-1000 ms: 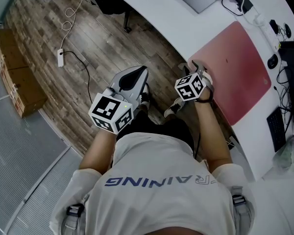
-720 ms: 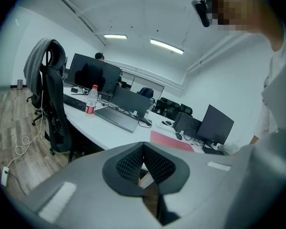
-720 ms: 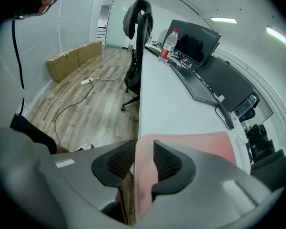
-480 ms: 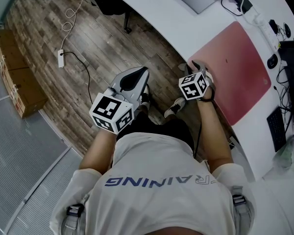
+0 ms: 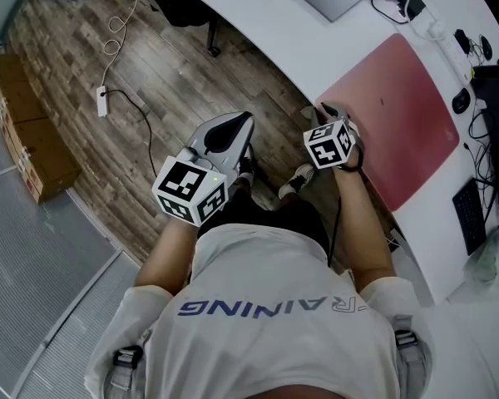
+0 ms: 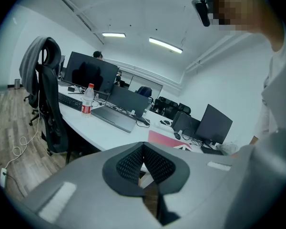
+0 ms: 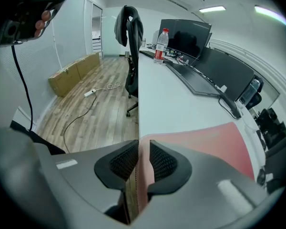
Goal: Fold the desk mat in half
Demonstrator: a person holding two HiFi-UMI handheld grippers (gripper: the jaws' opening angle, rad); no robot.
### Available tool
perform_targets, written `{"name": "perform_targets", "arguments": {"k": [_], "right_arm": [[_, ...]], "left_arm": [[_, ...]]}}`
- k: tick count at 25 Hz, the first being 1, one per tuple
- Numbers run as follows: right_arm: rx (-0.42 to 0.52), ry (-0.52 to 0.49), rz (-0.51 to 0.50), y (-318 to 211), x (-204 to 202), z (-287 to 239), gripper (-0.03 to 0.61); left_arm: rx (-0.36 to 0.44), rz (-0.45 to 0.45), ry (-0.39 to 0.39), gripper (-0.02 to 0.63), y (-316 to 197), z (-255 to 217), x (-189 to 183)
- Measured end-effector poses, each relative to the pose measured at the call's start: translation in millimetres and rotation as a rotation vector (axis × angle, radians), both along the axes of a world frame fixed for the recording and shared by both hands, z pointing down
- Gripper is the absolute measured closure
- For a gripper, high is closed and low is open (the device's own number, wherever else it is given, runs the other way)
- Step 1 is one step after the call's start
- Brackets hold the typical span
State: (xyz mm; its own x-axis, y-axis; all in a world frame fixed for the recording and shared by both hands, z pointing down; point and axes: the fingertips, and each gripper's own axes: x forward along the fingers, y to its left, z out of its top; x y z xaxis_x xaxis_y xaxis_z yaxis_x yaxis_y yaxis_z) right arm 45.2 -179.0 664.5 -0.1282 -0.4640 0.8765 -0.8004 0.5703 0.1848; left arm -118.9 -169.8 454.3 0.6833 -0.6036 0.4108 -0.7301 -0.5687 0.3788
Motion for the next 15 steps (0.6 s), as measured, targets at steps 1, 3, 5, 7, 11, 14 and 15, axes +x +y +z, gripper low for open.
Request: {"name": "perform_targets", "arguments": {"k": [1, 3, 5, 7, 11, 14, 15], "right_arm": [[0.002, -0.007, -0.001, 0.5, -0.5, -0.6, 0.499], [0.012, -0.012, -0.003, 1.8, -2.0, -0.7, 0.549], [0.021, -0.014, 0.005, 2.4, -2.2, 0.0, 0.549], [0.017, -0.025, 0.015, 2.2, -1.8, -0.1, 0.549], [0.006, -0.029, 0.007, 2.1, -2.0, 0.0, 0.549], [-0.001, -0.036, 0.01, 1.7, -1.9, 0.3, 0.551], [-0.002, -0.038, 0.011, 1.5, -2.0, 0.2, 0.551]], "left_arm": [[0.0, 0.001, 0.0, 0.615, -0.1, 0.0, 0.8], [0.0, 0.002, -0.001, 0.615, 0.1, 0.8, 1.4], [-0.001, 0.001, -0.002, 0.615, 0.3, 1.6, 0.8], [-0.003, 0.001, -0.004, 0.615, 0.4, 1.9, 0.1], [-0.003, 0.002, -0.004, 0.615, 0.4, 1.7, 0.9], [-0.003, 0.007, -0.003, 0.615, 0.4, 1.8, 2.4], [-0.003, 0.009, -0.003, 0.615, 0.5, 1.9, 2.6]]}}
